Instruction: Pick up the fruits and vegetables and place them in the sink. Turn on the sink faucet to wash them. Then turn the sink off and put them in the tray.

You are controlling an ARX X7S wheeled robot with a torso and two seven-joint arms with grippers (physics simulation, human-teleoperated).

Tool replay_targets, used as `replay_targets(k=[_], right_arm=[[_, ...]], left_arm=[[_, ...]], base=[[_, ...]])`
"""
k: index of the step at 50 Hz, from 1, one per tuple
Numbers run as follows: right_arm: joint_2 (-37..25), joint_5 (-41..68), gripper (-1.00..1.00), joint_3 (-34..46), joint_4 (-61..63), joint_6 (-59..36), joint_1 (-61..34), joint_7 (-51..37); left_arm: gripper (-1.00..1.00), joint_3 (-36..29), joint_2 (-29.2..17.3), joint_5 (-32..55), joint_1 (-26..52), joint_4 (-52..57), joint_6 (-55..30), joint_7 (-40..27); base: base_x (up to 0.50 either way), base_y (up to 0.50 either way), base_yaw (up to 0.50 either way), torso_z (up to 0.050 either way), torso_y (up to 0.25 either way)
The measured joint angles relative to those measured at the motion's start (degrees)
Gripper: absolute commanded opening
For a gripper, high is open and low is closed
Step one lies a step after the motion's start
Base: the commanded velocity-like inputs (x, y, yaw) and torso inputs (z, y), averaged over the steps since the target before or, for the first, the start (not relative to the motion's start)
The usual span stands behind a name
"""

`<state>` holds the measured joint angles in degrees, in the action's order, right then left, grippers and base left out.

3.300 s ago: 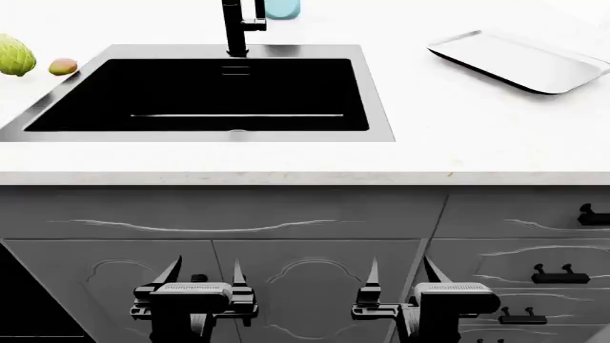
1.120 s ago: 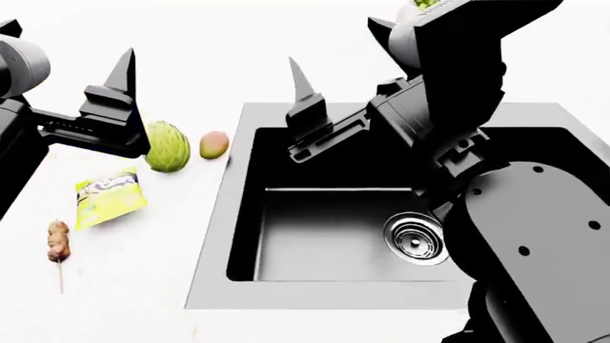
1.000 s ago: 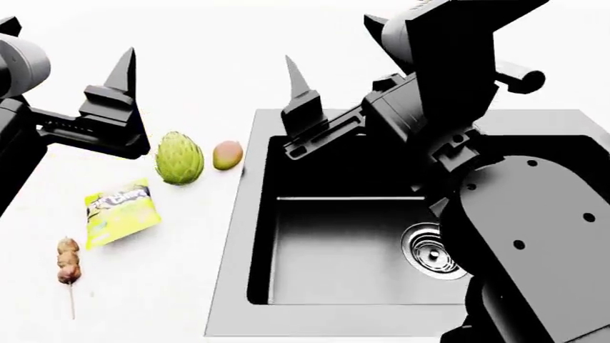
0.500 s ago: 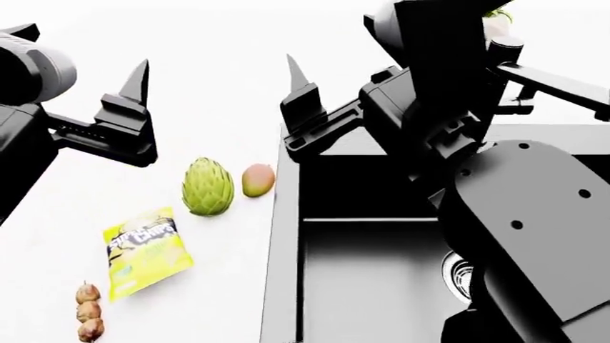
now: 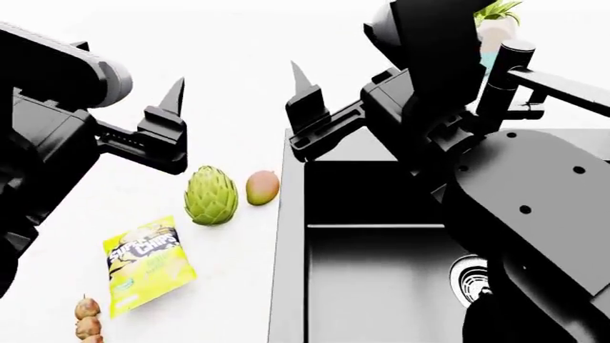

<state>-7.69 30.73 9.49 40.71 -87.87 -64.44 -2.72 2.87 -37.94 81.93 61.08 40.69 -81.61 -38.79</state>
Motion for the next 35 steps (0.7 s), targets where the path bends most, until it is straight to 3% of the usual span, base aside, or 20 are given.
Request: replay_targets(k=[15, 35], right_arm=[[-1.2, 2.3, 1.0, -2.0, -0.1, 1.3, -0.8, -2.6], [-2.0, 3.4, 1.0, -2.4, -0.8, 3.3, -1.2, -4.5]], left_arm=[[1.0, -12.2, 4.1, -11.0, -2.1, -7.6, 2.4, 7.4], [1.0, -21.3, 5.0, -17.8, -7.2, -14.2, 5.6, 12.7]], base=[[0.0, 0.0, 0.0, 0.0, 0.0], [0.0, 0.0, 0.0, 0.0, 0.0]])
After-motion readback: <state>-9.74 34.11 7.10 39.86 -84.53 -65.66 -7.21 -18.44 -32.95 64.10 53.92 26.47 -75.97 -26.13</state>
